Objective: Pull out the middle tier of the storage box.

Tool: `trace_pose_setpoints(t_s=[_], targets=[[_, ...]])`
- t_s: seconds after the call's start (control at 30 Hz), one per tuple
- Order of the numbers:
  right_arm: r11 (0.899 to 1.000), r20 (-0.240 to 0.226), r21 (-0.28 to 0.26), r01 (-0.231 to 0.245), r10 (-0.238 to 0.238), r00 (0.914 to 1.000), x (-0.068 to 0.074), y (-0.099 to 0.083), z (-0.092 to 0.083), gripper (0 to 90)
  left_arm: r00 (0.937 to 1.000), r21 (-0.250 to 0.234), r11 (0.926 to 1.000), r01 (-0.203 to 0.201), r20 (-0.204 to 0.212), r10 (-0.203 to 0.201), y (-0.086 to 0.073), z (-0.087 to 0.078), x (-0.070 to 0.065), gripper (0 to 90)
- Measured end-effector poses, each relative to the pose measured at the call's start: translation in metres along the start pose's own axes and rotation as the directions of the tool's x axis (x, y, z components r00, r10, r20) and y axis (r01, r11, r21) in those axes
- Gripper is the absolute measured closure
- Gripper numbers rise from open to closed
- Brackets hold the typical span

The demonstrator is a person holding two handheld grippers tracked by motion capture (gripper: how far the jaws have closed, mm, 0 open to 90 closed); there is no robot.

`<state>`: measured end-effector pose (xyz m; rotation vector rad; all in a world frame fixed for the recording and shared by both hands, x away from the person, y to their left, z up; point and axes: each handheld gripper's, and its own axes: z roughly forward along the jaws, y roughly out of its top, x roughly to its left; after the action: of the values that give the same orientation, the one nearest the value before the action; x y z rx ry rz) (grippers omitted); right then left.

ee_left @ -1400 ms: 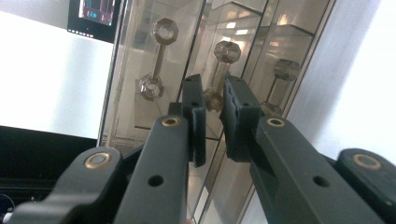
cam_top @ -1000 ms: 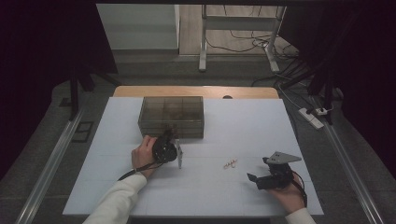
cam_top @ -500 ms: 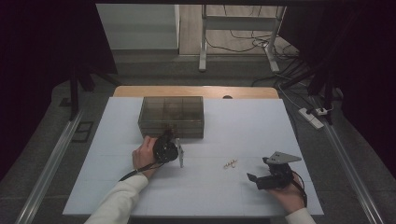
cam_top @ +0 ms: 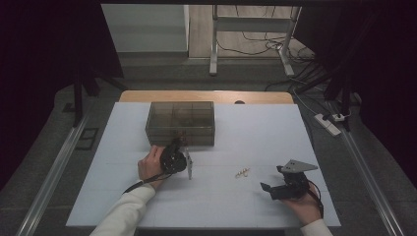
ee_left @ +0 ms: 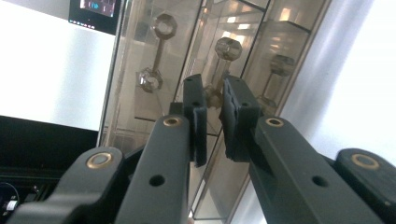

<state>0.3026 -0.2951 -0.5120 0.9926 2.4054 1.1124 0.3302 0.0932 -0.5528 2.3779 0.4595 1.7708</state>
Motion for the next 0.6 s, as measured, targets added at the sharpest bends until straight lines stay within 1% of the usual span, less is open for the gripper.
trace_pose_setpoints(t_s=[0.27, 0.4, 0.43, 0.6], targets=[[1.0, -0.003, -0.002, -0.006, 0.006, 1.0, 0.0, 0.0, -0.001, 7.2, 1.0, -0.006, 1.0, -0.004, 0.0, 0.004, -0.002, -0.009, -0.003, 79.7], [1.0, -0.004, -0.002, -0.006, 0.006, 1.0, -0.001, 0.0, -0.001, 7.2, 1.0, -0.019, 0.9998, 0.002, 0.007, -0.002, -0.005, -0.016, -0.005, 79.6], [1.0, -0.003, -0.002, -0.006, 0.006, 1.0, -0.001, -0.001, -0.001, 7.2, 1.0, -0.018, 0.9998, -0.005, 0.006, 0.006, -0.005, -0.017, -0.005, 79.6], [1.0, -0.004, 0.0, -0.006, 0.006, 1.0, -0.001, -0.001, -0.001, 7.2, 0.9999, -0.023, 0.9997, 0.005, 0.012, -0.004, -0.006, -0.018, -0.005, 79.3]])
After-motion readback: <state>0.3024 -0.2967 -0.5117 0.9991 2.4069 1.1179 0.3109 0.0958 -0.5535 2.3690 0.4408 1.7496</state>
